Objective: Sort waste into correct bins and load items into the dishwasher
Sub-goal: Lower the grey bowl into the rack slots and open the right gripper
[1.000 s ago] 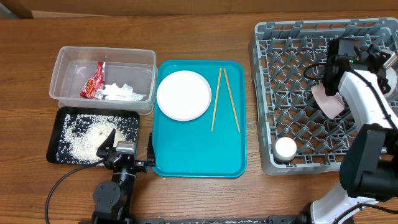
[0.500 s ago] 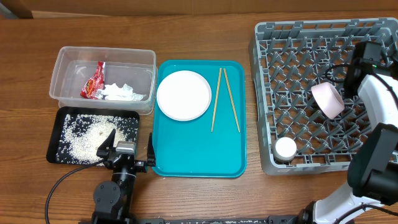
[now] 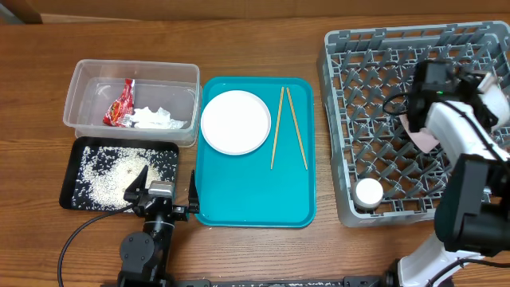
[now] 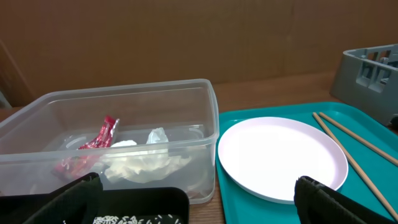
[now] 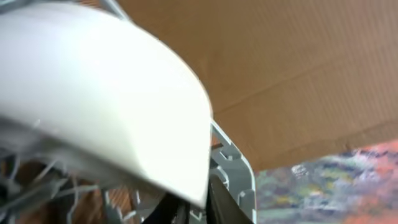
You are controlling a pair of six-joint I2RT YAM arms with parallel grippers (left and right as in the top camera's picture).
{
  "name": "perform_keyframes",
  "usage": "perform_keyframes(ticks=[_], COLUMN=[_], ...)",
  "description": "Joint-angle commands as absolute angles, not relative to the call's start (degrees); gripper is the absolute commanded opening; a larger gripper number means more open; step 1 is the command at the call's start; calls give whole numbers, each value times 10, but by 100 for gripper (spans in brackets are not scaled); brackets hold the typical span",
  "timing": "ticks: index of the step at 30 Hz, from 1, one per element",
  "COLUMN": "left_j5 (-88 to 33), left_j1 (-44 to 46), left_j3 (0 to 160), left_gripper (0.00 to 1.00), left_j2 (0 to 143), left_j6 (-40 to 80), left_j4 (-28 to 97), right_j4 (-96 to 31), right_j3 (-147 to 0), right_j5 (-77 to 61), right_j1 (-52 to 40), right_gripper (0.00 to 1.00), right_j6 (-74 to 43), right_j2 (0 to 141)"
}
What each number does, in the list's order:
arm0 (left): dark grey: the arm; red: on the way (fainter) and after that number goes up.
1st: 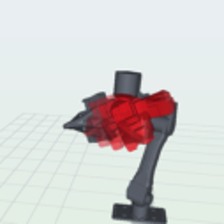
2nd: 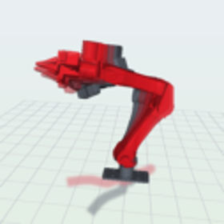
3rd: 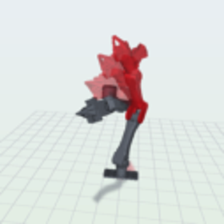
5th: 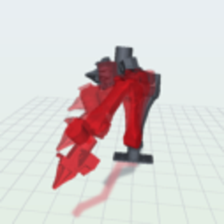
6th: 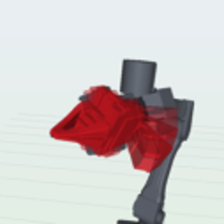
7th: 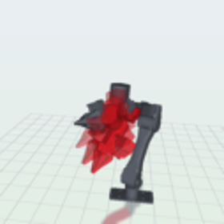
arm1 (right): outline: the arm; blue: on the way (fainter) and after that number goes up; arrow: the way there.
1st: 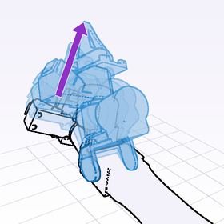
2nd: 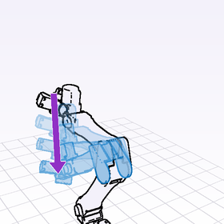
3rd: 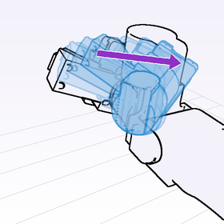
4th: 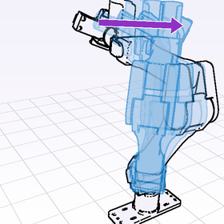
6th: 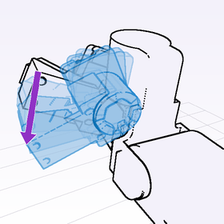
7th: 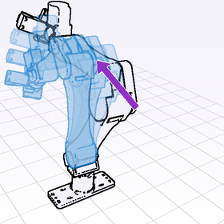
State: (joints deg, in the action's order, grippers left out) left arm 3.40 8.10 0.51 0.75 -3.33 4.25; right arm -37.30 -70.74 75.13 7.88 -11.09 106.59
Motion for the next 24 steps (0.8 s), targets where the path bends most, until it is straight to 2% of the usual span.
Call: perform_keyframes(ticks=[1,6,8,9,11,15,22,24], left_j5=[29,29,29,29,29,29,29,29], left_j1=[75,75,75,75,75,75,75,75], left_j3=[3,3,3,3,3,3,3,3], left_gripper=[100,100,100,100,100,100,100,100], left_j2=[2,2,2,2,2,2,2,2], left_j6=[-26,-26,-26,-26,-26,-26,-26,-26], left_j4=[41,41,41,41,41,41,41,41], right_j4=[-357,-368,-369,-368,-364,-367,-396,-416], right_j3=[-705,-705,-706,-707,-712,-730,-757,-757], right_j5=[767,769,769,769,764,735,633,552], right_j1=[63,32,11,-2,-24,-73,-179,-201], right_gripper=[14,20,32,43,57,70,73,70], right_j6=[-70,-70,-73,-73,-75,-74,-74,-75], right_j2=[1068,1067,1064,1060,1051,1014,912,889])
